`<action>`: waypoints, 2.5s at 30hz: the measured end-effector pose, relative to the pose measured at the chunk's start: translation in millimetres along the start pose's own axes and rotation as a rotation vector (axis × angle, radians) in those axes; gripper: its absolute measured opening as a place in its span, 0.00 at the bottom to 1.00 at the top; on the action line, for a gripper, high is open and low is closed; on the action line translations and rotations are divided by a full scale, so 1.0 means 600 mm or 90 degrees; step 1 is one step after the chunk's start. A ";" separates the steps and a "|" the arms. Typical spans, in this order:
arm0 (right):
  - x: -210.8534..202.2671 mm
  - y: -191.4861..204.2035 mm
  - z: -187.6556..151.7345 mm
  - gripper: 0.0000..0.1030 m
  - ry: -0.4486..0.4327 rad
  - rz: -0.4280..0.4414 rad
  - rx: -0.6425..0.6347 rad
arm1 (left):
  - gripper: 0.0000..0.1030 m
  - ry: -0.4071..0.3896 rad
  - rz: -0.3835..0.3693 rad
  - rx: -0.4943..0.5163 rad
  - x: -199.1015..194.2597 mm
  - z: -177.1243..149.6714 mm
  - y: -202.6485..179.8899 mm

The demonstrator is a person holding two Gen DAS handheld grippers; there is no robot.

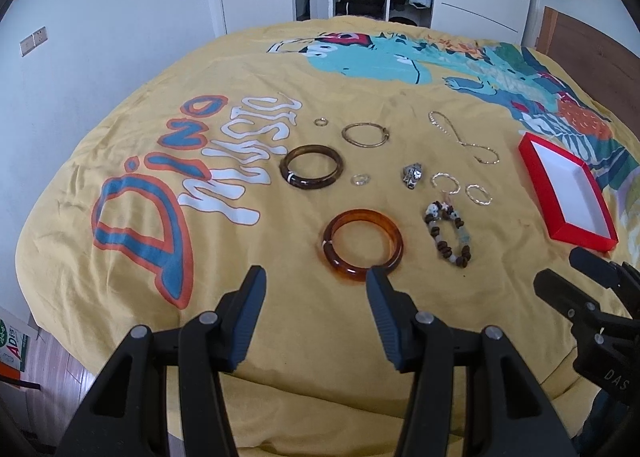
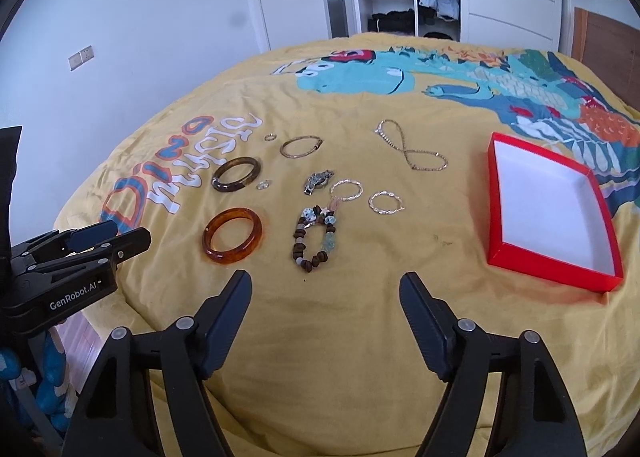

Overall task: Organize jewelry
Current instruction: 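Grasp the amber bangle with the left tool while the right tool grasps the beaded bracelet, then carry both items into the red box and open both tools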

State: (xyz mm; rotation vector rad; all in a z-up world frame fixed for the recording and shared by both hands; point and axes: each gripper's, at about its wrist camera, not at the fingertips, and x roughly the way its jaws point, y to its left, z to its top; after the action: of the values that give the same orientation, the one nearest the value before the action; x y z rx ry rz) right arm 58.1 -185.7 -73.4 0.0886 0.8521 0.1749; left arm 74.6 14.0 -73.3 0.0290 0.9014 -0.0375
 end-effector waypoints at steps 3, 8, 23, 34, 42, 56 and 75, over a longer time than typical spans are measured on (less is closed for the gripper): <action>0.030 -0.003 0.009 0.70 0.014 0.015 0.006 | 0.49 0.019 -0.003 -0.014 0.034 0.009 0.009; 0.088 0.001 0.028 0.70 0.037 0.033 0.005 | 0.49 0.045 -0.002 -0.023 0.092 0.027 0.015; 0.234 0.007 0.040 0.65 0.114 0.028 -0.015 | 0.48 0.114 0.011 0.004 0.218 0.039 0.000; 0.220 -0.032 0.046 0.10 0.120 0.042 0.038 | 0.10 0.101 0.034 0.026 0.203 0.047 -0.017; 0.130 -0.030 0.047 0.10 0.071 0.069 0.042 | 0.09 0.065 0.038 0.024 0.137 0.058 -0.026; -0.040 -0.209 0.082 0.10 -0.067 -0.030 0.090 | 0.09 0.010 -0.087 0.100 0.048 0.131 -0.222; 0.049 -0.499 0.000 0.10 0.041 -0.182 0.193 | 0.09 0.088 -0.159 0.261 0.197 0.125 -0.588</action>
State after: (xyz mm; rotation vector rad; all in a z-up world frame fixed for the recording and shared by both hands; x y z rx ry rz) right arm 112.7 -474.0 -139.3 0.2432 0.9408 -0.2220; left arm 191.0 -343.8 -122.7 0.3029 1.0187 -0.4576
